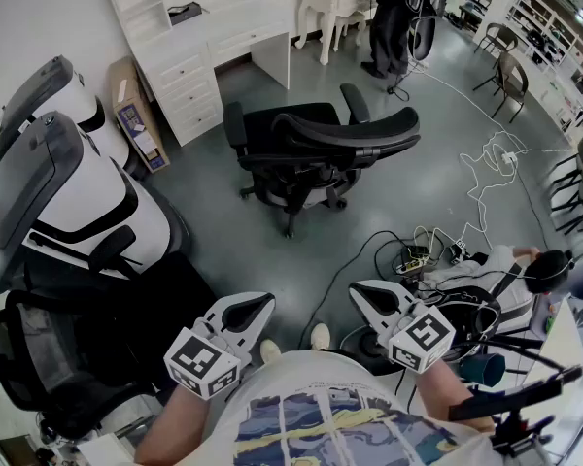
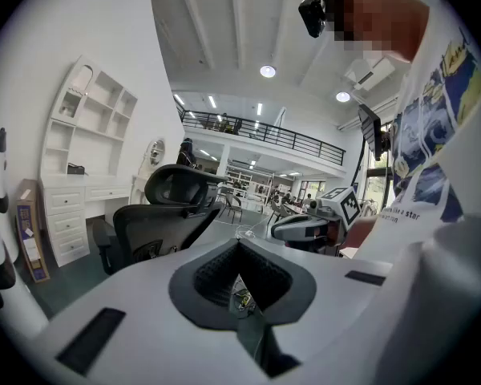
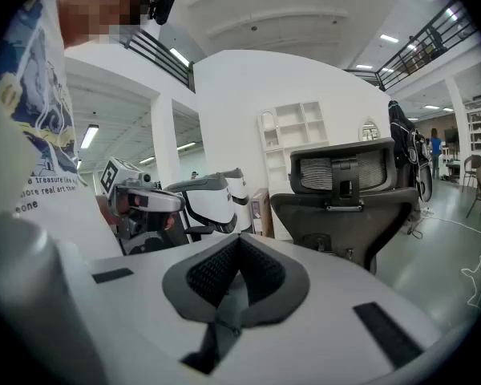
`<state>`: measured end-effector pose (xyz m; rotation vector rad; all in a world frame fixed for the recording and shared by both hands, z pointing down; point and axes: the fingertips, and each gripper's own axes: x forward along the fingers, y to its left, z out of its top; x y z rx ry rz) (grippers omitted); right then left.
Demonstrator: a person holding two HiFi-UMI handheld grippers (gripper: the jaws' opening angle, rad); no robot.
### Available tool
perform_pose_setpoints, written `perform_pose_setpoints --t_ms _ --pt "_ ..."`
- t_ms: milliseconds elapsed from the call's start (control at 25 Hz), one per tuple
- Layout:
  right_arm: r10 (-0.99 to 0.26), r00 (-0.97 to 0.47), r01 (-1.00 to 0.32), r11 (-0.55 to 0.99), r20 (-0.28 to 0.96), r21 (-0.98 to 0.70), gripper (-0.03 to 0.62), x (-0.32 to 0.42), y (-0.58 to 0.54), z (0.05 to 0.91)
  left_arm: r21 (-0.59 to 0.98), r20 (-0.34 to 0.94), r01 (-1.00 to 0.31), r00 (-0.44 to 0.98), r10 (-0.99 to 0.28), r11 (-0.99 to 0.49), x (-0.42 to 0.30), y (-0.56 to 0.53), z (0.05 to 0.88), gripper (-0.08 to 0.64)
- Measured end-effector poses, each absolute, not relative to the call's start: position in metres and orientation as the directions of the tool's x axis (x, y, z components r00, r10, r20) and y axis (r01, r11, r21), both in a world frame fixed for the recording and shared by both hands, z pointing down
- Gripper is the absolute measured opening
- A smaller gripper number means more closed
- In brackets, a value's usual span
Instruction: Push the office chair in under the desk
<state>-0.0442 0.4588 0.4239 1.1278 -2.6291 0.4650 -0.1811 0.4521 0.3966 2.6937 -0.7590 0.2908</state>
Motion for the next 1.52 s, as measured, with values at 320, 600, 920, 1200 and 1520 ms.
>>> perform_pose_setpoints --t_ms 320,600,920,1200,1520 --pt "-0.666 -0.666 -0.741 0.643 0.336 -0.192 0.025 -0.033 0.455 0.427 0.234 0.284 -0.524 0.843 -0.458 -0.819 -0.167 0.447 0.402 0.014" --pt "-0.664 -0.67 -0.738 0.643 0.333 -0.202 0.025 -0.011 0.447 0.429 0.217 0.285 -0.525 0.841 -0.461 -0.823 -0.143 0.44 0.401 0.014" --pt "-0.665 -0.678 -0.73 0.657 0.313 -0.185 0.029 0.03 0.43 0.435 0.141 0.336 -0.576 0.793 -0.509 -0.805 -0.12 0.425 0.411 0.033" --pt "-0.669 -0.652 -0.75 0.637 0.356 -0.178 0.146 0.079 0.407 0.459 0.13 0.383 -0.632 0.743 -0.55 -0.764 -0.107 0.404 0.42 0.112" --pt "-0.724 -0.578 -0.803 0.588 0.378 -0.102 0.156 0.116 0.338 0.47 0.042 0.422 -0.627 0.717 -0.555 -0.778 -0.123 0.338 0.422 0.167"
